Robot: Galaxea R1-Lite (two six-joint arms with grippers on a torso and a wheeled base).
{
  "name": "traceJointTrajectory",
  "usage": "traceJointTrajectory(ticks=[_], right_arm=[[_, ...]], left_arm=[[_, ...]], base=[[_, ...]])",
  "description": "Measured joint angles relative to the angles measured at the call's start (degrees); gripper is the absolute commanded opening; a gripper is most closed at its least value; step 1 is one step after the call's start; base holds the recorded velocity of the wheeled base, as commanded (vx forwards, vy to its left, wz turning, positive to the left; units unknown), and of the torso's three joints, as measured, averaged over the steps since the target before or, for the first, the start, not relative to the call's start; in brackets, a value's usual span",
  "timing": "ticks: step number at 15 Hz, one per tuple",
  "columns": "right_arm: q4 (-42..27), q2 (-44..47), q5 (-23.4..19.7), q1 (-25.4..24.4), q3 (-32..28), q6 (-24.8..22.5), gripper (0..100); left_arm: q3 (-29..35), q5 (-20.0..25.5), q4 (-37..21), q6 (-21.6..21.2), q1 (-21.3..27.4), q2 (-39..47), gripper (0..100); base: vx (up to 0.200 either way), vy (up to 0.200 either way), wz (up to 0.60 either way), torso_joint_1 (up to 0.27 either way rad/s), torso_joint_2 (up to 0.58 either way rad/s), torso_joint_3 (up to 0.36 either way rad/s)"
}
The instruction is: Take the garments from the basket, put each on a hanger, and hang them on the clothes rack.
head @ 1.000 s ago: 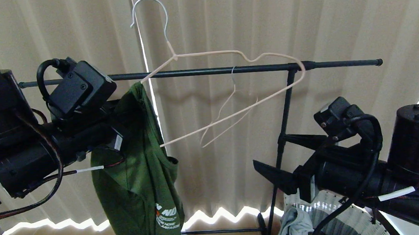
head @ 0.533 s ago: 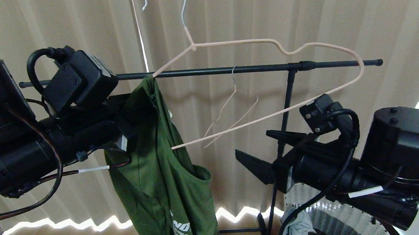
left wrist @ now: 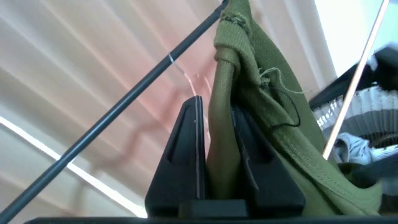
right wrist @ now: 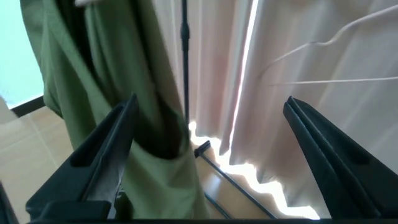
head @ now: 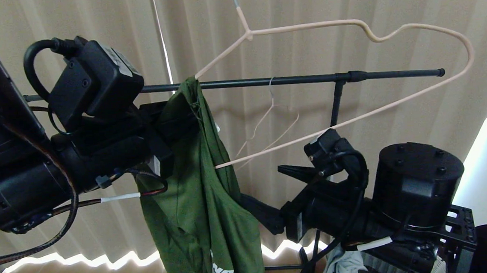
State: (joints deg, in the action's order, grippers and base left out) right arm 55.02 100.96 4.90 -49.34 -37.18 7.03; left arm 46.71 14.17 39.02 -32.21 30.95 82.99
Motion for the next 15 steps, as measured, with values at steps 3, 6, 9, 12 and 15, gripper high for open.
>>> traceJointTrajectory(ticks=[3,6,9,12,15], right_arm=[[-0.02,1.73,0.1,-0.39,0.15,-0.04,100],[-0.09,2.86,0.38,-0.85,2.04,-0.11,100],[-0.17,3.06,0.73,-0.52,6.47,-0.22,100],[-0.72,1.43,1.08,3.19,9.95,-0.72,100],[-0.9,-1.01,1.39,10.12,12.48,-2.91,100]], left_arm=[[0.04,0.09,0.11,0.4,0.3,-0.09,0],[0.04,0.09,0.15,0.82,0.33,-0.24,0],[-0.02,0.04,0.17,1.37,0.2,-0.78,0],[-1.01,-0.29,-0.02,1.17,-1.24,-1.19,0],[-3.61,-0.35,-0.05,-3.23,-5.73,-1.35,0]], base=[[0.0,0.0,0.0,0.0,0.0,0.0],[0.0,0.0,0.0,0.0,0.0,0.0],[0.0,0.0,0.0,0.0,0.0,0.0],[0.0,0.0,0.0,0.0,0.0,0.0],[0.0,0.0,0.0,0.0,0.0,0.0]])
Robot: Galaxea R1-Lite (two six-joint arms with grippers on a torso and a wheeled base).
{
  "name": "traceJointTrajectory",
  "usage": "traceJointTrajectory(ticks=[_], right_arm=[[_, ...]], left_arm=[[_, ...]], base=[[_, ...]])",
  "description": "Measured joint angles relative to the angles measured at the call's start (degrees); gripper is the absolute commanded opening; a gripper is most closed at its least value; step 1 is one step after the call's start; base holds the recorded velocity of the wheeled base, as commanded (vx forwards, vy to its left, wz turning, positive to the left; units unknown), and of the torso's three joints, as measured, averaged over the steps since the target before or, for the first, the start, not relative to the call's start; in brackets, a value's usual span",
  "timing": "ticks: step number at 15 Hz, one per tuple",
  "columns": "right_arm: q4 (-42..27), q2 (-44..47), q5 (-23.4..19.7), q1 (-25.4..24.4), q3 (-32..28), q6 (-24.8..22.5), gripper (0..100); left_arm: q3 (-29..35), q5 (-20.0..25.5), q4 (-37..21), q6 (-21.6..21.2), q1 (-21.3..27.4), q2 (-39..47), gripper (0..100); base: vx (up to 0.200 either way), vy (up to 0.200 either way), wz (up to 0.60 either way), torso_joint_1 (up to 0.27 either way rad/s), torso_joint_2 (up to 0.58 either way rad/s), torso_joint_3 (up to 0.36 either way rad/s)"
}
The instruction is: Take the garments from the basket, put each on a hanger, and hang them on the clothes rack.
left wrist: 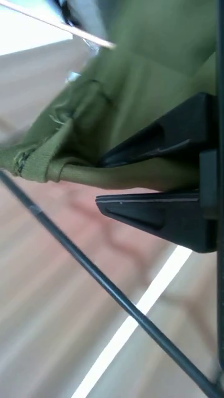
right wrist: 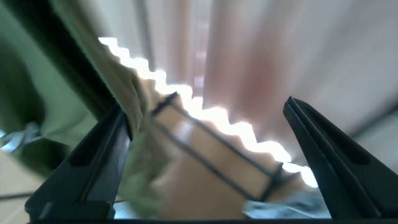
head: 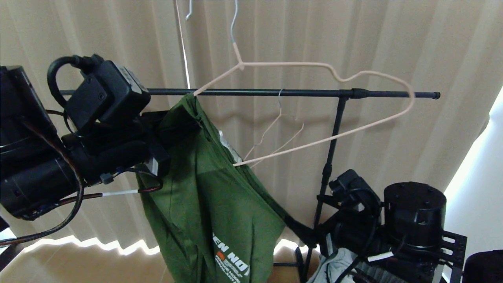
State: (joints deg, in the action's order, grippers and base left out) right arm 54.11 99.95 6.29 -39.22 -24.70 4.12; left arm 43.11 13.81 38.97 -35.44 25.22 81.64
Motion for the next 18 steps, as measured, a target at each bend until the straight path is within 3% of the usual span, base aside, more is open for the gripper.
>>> traceJointTrajectory(ticks=[5,8,13,18], right_arm=[[0.13,-3.54,-0.02,13.7,-0.24,-3.34,100],[0.1,-4.25,-0.16,17.97,-2.52,-3.52,100],[0.02,-6.21,-0.77,18.64,-3.83,-3.52,100],[-0.8,-10.02,-2.19,12.81,-2.52,-3.52,100]], left_arm=[[-8.13,-0.62,-0.02,-7.42,-5.71,-0.77,0],[-12.41,-2.79,0.0,-10.18,-6.27,-0.79,0],[-14.69,-6.49,-0.06,-13.67,-6.4,-0.68,0],[-15.47,-10.78,-0.24,-13.91,-6.35,-0.27,0]], base=[[0.0,0.0,0.0,0.0,0.0,0.0],[0.0,0.0,0.0,0.0,0.0,0.0],[0.0,0.0,0.0,0.0,0.0,0.0],[0.0,0.0,0.0,0.0,0.0,0.0]])
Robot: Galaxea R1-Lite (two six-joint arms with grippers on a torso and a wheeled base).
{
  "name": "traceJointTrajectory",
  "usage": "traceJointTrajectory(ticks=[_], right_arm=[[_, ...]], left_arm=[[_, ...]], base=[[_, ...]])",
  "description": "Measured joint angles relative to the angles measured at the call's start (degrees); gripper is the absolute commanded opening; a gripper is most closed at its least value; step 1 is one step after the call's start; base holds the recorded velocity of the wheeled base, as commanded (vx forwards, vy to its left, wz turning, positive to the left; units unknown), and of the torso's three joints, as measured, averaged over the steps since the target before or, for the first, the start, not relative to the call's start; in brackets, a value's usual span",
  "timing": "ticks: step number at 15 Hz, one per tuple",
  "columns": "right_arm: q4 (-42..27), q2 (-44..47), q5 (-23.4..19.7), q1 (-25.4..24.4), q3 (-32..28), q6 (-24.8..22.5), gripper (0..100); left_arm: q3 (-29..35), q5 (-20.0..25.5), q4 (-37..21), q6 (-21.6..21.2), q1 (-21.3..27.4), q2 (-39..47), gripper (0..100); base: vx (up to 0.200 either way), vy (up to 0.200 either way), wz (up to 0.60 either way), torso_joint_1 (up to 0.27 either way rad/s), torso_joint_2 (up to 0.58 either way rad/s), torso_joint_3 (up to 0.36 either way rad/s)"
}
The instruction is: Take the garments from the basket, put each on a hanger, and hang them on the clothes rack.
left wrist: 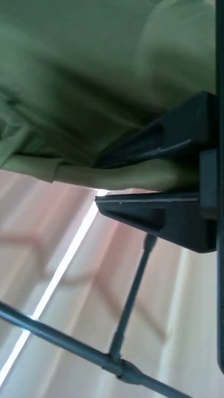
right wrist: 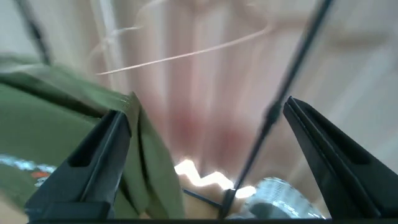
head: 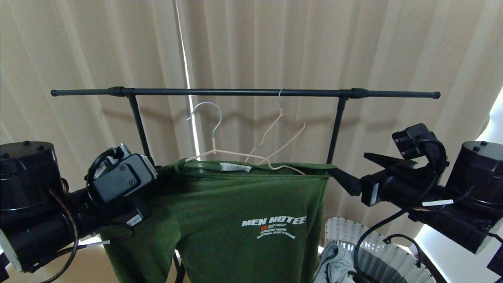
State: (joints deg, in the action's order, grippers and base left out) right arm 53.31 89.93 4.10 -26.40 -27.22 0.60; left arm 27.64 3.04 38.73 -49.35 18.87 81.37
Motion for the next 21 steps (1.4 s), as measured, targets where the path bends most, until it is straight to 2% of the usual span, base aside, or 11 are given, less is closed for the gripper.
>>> traceJointTrajectory(ticks=[2,5,8,11,14,21], right_arm=[[-4.6,-2.41,-3.91,-4.33,1.23,-0.41,100],[-6.75,-4.96,-9.95,-6.53,1.01,-7.63,100],[-6.8,-4.33,-10.69,-6.84,-2.6,-15.73,100],[-6.73,-1.49,-10.58,-6.91,-8.35,-22.74,100],[-6.75,1.08,-10.22,-8.09,-11.78,-24.03,100],[-6.95,4.36,-8.28,-10.3,-15.1,-24.14,100]], left_arm=[[0.52,-0.55,0.18,2.28,0.17,0.32,0],[0.59,-0.55,0.22,7.53,1.49,0.33,0],[0.04,-0.26,0.22,9.61,4.47,-0.28,0],[-1.01,-0.09,0.29,9.69,6.81,-1.39,0],[-1.27,-0.04,0.35,9.5,8.67,-2.05,0],[-1.34,-0.06,0.33,9.2,11.95,-2.32,0]], base=[[0.0,0.0,0.0,0.0,0.0,0.0],[0.0,0.0,0.0,0.0,0.0,0.0],[0.0,0.0,0.0,0.0,0.0,0.0],[0.0,0.0,0.0,0.0,0.0,0.0],[0.0,0.0,0.0,0.0,0.0,0.0],[0.0,0.0,0.0,0.0,0.0,0.0]])
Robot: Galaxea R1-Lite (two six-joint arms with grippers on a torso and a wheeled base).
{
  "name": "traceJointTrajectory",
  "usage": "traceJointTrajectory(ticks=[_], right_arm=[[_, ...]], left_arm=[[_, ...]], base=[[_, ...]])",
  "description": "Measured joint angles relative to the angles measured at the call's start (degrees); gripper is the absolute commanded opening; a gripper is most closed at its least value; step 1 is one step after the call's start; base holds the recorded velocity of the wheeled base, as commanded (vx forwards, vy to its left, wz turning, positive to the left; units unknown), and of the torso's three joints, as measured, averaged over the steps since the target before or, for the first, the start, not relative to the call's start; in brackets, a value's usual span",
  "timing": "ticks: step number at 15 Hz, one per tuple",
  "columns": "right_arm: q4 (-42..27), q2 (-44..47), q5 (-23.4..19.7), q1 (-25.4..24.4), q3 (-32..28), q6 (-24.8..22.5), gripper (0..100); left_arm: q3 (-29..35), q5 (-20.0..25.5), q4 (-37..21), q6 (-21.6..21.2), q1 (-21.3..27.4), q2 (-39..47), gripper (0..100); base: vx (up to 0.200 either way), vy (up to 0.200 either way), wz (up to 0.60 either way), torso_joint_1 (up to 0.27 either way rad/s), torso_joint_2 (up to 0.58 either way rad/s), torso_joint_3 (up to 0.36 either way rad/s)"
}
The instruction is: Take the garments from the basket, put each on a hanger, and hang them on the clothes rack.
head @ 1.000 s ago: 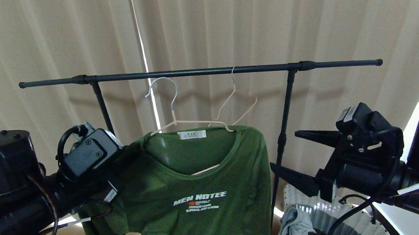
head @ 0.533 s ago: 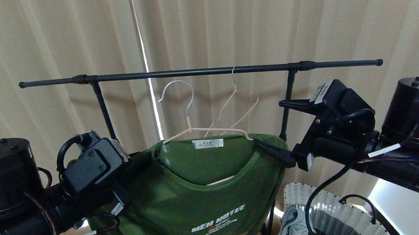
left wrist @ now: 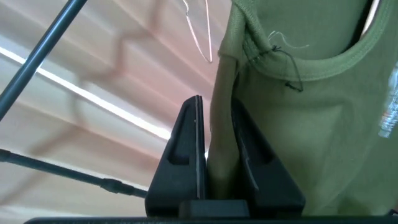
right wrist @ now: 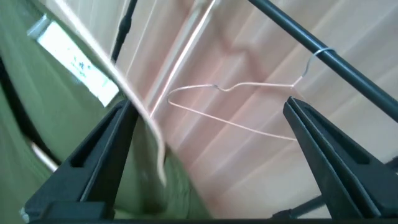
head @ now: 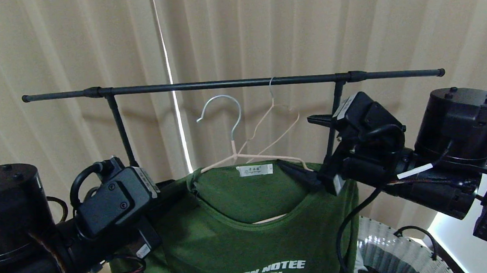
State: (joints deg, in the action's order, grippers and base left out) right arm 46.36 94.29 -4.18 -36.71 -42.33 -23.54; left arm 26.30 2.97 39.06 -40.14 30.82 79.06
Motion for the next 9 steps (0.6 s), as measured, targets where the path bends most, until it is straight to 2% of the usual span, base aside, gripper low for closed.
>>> traceJointTrajectory(ticks=[6,7,9], right_arm=[[0.11,1.93,-0.02,-1.5,-0.5,-0.35,100],[0.11,2.07,0.0,-1.74,-0.48,-0.35,0],[0.13,2.17,-0.02,-1.9,-0.37,-0.35,0]], left_arm=[[-0.01,0.02,0.16,0.16,2.15,-0.34,0],[-0.01,0.06,0.4,0.22,2.23,-0.54,0],[-0.01,0.11,0.51,0.29,2.3,-0.84,0]], base=[[0.0,0.0,0.0,0.0,0.0,0.0],[0.0,0.0,0.0,0.0,0.0,0.0],[0.0,0.0,0.0,0.0,0.0,0.0]])
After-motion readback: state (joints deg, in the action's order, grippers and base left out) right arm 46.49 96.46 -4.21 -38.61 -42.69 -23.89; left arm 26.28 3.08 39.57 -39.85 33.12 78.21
